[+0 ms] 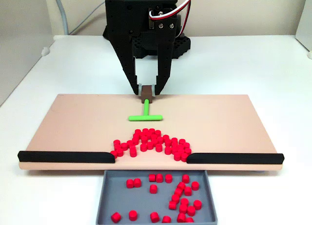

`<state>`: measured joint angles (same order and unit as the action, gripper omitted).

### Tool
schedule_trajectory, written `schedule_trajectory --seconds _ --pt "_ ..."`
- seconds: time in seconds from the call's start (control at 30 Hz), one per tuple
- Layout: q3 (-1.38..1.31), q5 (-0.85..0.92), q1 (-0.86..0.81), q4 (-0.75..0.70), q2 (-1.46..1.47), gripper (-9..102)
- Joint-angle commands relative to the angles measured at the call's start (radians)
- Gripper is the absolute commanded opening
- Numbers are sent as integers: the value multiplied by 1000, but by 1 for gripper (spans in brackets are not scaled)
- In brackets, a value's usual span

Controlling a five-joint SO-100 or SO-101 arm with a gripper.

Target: Push granules from bottom to the grey container

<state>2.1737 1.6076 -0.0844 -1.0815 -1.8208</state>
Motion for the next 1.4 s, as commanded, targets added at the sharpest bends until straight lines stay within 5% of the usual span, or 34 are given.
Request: schedule_trajectory --seconds 0.0,1.37 --pt "-15 8 -3 12 18 0" --pt "-293 20 21 38 319 0"
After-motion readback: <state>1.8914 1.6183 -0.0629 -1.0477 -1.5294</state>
